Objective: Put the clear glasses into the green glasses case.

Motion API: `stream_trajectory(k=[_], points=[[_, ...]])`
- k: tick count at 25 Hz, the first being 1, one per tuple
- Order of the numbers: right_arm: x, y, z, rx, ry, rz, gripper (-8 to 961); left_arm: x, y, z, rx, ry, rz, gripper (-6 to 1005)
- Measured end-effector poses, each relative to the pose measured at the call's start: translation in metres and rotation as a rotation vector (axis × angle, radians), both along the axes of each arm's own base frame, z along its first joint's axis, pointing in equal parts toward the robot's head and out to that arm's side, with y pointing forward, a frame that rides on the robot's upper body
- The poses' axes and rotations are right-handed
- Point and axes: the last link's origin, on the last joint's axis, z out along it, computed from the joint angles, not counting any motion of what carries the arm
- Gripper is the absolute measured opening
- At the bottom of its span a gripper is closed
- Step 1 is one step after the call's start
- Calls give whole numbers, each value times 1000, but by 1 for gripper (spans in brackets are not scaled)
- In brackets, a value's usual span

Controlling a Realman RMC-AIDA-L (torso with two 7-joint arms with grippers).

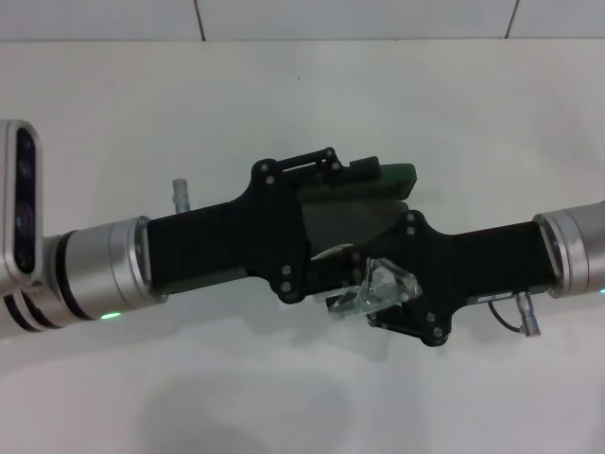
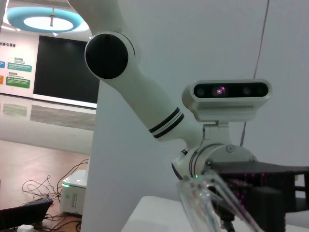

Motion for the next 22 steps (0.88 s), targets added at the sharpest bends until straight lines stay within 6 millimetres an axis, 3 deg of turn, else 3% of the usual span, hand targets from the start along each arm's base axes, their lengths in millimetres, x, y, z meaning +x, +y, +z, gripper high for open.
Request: stream_trajectory(k=[18, 22], points=[[8, -3, 2, 16, -62, 41, 112, -9, 8, 15, 74, -73, 105, 663], [7, 8, -1, 102, -114, -11, 112, -26, 11, 31, 185, -141, 233, 663]])
